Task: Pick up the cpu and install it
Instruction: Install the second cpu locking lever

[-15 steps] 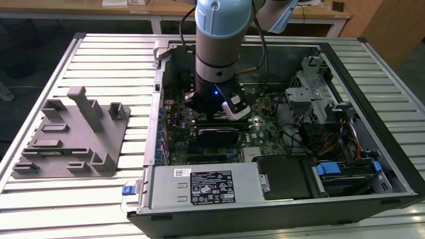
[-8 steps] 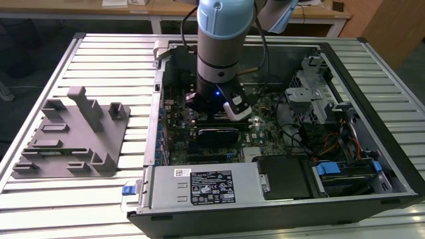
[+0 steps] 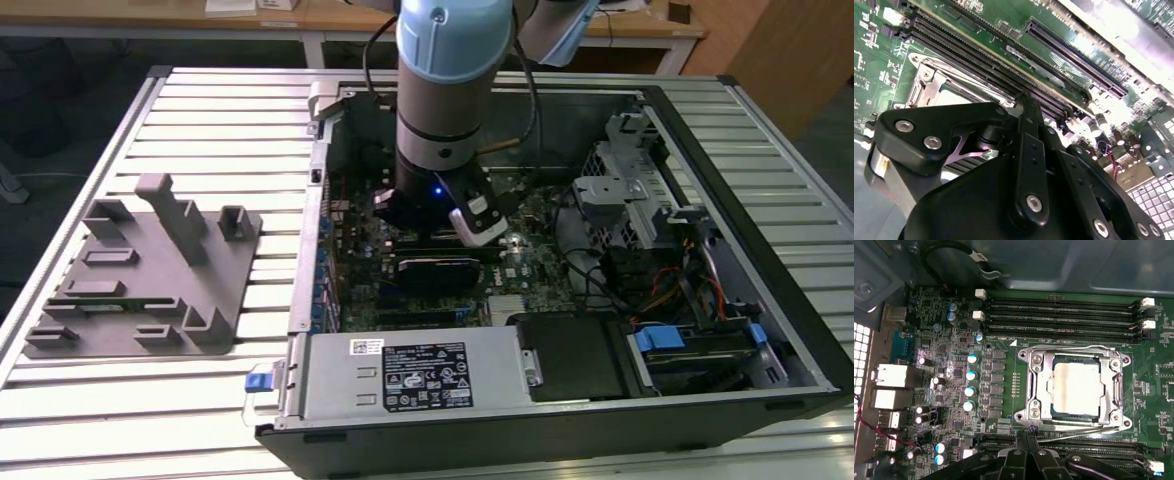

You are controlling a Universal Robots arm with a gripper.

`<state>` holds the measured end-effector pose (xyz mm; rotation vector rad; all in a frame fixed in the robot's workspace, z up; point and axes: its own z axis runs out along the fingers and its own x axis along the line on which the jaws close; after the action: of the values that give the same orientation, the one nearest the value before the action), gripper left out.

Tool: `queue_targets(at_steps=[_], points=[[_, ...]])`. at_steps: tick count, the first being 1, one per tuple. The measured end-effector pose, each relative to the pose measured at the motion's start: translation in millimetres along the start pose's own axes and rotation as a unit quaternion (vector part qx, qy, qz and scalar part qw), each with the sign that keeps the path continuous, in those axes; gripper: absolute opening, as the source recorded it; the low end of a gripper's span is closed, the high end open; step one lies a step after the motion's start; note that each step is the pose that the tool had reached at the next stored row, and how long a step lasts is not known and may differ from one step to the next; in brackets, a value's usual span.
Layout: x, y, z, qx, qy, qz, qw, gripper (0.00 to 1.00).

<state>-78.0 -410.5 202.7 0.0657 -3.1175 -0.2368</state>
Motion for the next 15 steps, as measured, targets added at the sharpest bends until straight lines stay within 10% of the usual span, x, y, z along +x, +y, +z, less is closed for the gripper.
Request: queue_targets(at_steps=[11,15], points=[[1.3,-4.2,3.2,-0.0208,-0.0009,0.0,0.9998,0.11],[2.8,-4.4,4.3,-0.0377,-0.0015,-0.001,0.9993,0.11]])
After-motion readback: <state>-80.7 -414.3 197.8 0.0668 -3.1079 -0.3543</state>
